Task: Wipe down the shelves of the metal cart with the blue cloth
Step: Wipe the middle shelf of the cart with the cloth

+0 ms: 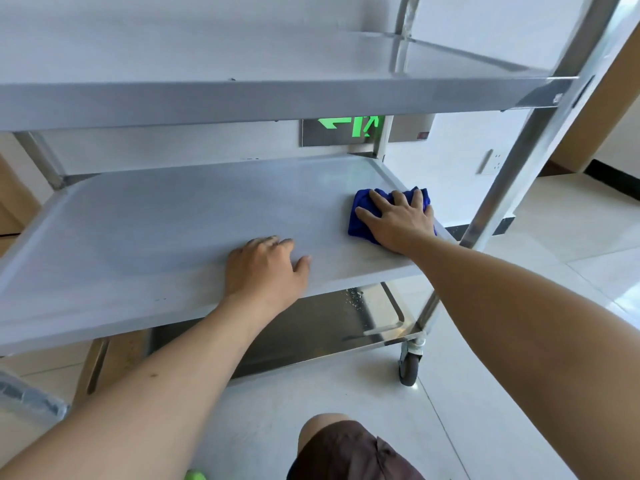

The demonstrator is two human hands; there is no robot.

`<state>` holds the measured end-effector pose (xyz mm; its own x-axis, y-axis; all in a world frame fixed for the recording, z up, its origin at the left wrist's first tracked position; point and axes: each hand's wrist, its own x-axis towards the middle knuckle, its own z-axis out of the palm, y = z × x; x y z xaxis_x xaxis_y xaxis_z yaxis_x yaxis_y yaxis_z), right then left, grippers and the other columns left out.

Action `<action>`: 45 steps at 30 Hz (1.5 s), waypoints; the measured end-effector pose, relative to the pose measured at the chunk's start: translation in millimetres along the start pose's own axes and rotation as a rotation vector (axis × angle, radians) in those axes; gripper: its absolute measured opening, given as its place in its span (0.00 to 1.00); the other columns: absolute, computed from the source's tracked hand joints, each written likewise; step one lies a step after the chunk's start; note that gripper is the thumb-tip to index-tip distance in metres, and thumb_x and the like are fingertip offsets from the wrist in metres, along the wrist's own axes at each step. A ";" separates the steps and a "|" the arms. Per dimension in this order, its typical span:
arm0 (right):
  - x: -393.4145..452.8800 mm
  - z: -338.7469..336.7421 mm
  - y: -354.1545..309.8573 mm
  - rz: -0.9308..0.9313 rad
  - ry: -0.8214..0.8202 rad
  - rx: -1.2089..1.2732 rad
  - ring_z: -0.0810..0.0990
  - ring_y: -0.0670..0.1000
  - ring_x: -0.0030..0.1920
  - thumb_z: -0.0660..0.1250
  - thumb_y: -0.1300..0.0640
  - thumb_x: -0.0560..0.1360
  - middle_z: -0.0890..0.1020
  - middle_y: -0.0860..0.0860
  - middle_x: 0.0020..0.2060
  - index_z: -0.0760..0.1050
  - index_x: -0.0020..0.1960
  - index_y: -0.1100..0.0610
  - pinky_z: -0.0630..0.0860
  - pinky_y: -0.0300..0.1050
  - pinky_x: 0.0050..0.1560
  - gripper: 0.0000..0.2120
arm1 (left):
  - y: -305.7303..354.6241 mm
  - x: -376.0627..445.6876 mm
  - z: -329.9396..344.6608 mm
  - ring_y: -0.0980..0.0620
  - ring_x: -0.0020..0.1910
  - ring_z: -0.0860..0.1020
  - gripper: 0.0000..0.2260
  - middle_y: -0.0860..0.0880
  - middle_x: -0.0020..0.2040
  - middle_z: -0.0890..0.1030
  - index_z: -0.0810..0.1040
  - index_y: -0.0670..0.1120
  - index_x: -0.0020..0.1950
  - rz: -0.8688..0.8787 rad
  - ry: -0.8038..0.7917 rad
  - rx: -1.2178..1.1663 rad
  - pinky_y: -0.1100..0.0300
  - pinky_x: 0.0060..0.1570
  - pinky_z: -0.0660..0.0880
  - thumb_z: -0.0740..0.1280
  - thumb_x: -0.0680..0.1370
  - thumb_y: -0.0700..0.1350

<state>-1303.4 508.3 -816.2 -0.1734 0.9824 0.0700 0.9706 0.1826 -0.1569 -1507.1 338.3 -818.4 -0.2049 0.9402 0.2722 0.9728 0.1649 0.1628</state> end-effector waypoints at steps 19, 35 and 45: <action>-80.2 24.4 -124.9 -0.230 -0.027 -0.010 0.42 0.68 0.77 0.36 0.24 0.71 0.56 0.55 0.79 0.48 0.78 0.39 0.46 0.70 0.72 0.40 | -65.8 -5.2 -37.5 0.43 0.53 0.78 0.20 0.47 0.55 0.82 0.80 0.52 0.54 -0.153 -0.054 0.019 0.55 0.46 0.70 0.52 0.80 0.59; -167.2 48.7 -351.6 -0.742 0.002 0.039 0.48 0.73 0.75 0.37 0.26 0.74 0.62 0.62 0.76 0.54 0.79 0.46 0.49 0.75 0.69 0.40 | -233.8 -146.9 -116.8 0.43 0.42 0.79 0.08 0.46 0.42 0.84 0.83 0.49 0.51 -0.507 0.355 0.223 0.56 0.38 0.74 0.66 0.75 0.46; -210.8 57.4 -401.5 -1.003 0.070 0.008 0.54 0.72 0.74 0.56 0.30 0.76 0.66 0.58 0.74 0.53 0.77 0.42 0.57 0.72 0.70 0.35 | -262.8 -197.4 -124.6 0.44 0.46 0.79 0.08 0.47 0.46 0.84 0.82 0.49 0.51 -0.582 0.379 0.247 0.53 0.40 0.77 0.64 0.76 0.46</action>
<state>-1666.1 230.3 -824.5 -0.9000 0.3697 0.2309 0.3799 0.9250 -0.0003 -1735.8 72.3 -796.7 -0.6754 0.5195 0.5235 0.6818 0.7104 0.1747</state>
